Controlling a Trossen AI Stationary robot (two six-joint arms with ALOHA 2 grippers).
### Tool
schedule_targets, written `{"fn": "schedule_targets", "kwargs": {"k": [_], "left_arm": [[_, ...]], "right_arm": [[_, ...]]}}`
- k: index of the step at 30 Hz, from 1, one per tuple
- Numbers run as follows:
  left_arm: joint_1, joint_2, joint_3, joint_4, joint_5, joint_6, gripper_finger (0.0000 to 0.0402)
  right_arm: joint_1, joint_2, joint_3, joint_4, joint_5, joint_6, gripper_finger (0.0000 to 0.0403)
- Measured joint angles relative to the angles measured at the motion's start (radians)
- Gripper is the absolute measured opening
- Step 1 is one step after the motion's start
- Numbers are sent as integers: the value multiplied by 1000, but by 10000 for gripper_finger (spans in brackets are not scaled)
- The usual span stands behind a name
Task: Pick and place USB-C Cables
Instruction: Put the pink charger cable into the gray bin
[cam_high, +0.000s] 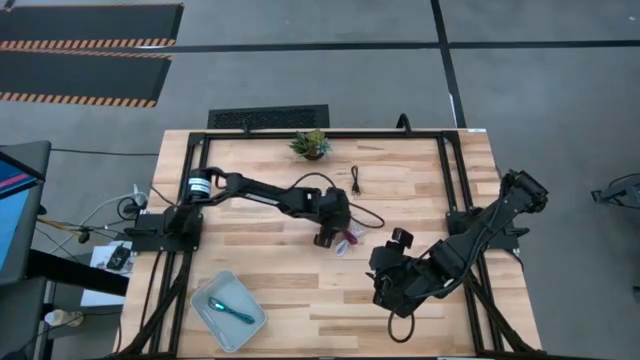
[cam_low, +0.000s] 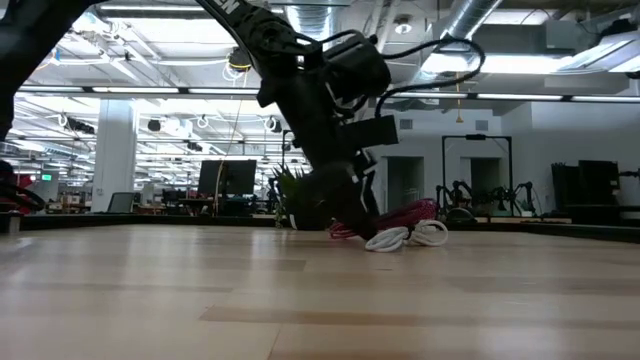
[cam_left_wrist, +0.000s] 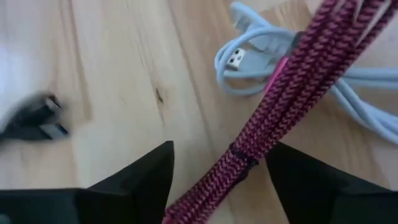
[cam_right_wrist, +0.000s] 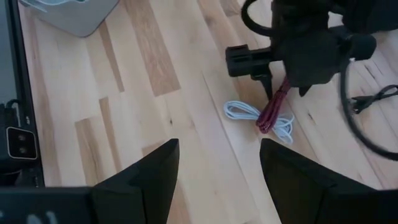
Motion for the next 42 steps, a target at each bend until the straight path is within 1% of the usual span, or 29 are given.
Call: {"fn": "schedule_targets", "kwargs": {"k": [3, 6, 9, 10, 11, 16, 19, 21, 24, 28, 34, 39, 42], "left_arm": [[14, 0, 1, -31, 16, -75, 193], [16, -1, 1, -52, 24, -100, 128], [14, -2, 1, -68, 25, -107, 48], [13, -2, 1, -72, 25, -108, 26], [9, -3, 1, -74, 20, -115, 17], [1, -5, 1, -88, 10, -178, 17], [-10, -18, 0, -121, 16, -210, 8], [-18, -40, -6, -160, 21, -228, 7], [-36, -83, -8, -155, 28, -245, 8], [-53, -164, -2, -166, 31, -263, 5], [-91, -307, -5, -252, 24, -285, 6], [-138, -467, -26, -281, -25, -315, 3], [-174, -589, -80, -278, -71, -373, 5]], "right_arm": [[3, 0, 0, 8, 2, 0, 249], [4, 0, 0, 21, 5, 0, 249], [4, 0, 0, 44, 5, 0, 249], [4, 0, 0, 49, 5, 0, 249], [4, 0, 0, 56, 5, 0, 249], [4, 0, 0, 83, 6, -6, 249], [3, 0, 0, 93, 6, -30, 249], [-1, -3, 0, 93, 7, -35, 249], [-5, -9, 1, 93, 6, -35, 249], [1, -17, 2, 97, 4, -34, 249], [30, -28, 2, 89, 4, -34, 249], [45, -28, 2, 97, 26, -28, 249], [50, -28, 2, 113, 32, -27, 249]]}}
